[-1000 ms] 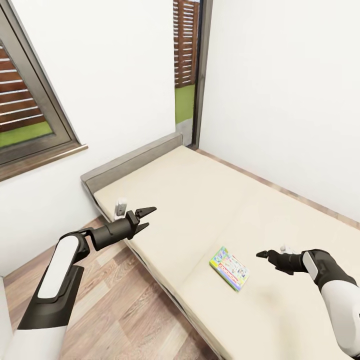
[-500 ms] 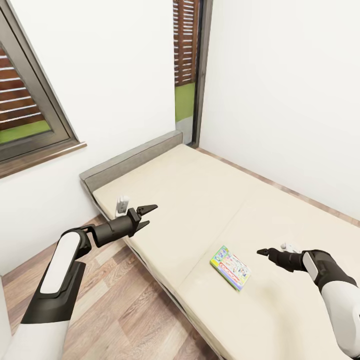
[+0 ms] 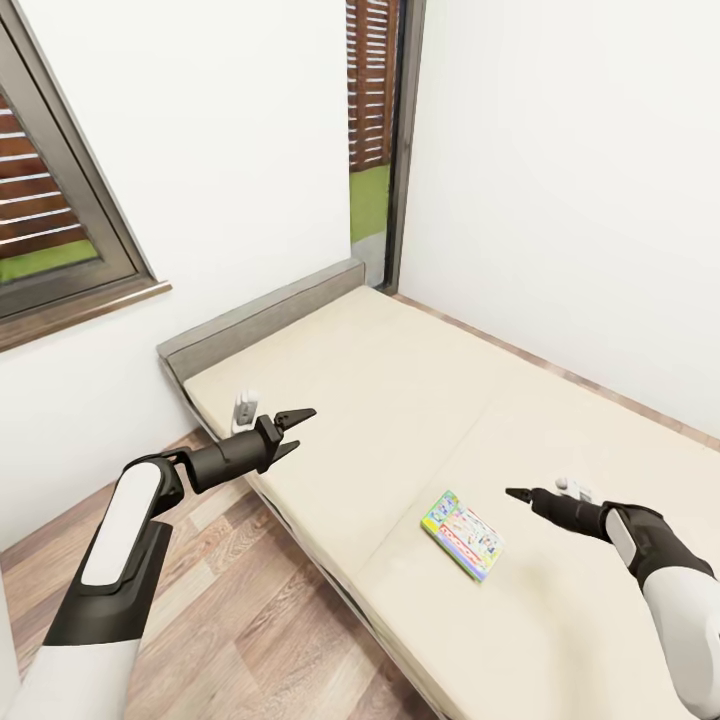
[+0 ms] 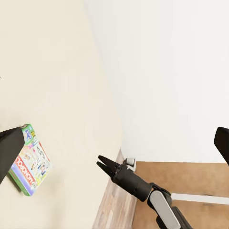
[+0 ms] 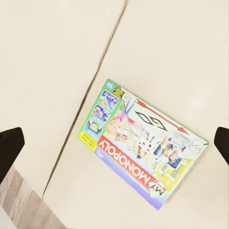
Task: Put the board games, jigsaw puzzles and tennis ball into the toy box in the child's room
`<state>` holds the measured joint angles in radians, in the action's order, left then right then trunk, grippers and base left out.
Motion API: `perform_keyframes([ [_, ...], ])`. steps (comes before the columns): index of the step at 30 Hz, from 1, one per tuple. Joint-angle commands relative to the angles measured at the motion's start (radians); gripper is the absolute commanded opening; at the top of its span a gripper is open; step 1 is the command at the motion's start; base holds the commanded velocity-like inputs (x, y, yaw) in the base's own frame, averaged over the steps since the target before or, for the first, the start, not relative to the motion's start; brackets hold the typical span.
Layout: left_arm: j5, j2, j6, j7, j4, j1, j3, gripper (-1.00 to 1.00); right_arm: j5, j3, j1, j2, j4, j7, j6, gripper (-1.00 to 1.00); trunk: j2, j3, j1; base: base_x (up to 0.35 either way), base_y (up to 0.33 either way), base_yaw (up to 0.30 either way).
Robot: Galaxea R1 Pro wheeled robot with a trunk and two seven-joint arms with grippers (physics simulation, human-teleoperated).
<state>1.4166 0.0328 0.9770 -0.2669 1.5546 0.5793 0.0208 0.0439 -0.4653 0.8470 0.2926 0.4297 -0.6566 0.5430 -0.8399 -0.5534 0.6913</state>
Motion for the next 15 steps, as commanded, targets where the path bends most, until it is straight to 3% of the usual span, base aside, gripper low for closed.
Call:
perform_keyframes([
  [1, 0.011, 0.000, 0.003, -0.010, 0.001, 0.001, 0.001, 1.00, 0.005, -0.008, 0.001, -0.001, 0.001, -0.005, 0.008, 1.00, -0.008, -0.004, 0.004, 0.000, 0.000, 0.000],
  [15, 0.017, -0.005, 0.006, -0.009, 0.001, 0.004, 0.001, 1.00, 0.003, -0.007, -0.003, 0.001, 0.002, -0.030, -0.018, 1.00, -0.106, -0.048, 0.058, 0.000, 0.000, 0.000],
])
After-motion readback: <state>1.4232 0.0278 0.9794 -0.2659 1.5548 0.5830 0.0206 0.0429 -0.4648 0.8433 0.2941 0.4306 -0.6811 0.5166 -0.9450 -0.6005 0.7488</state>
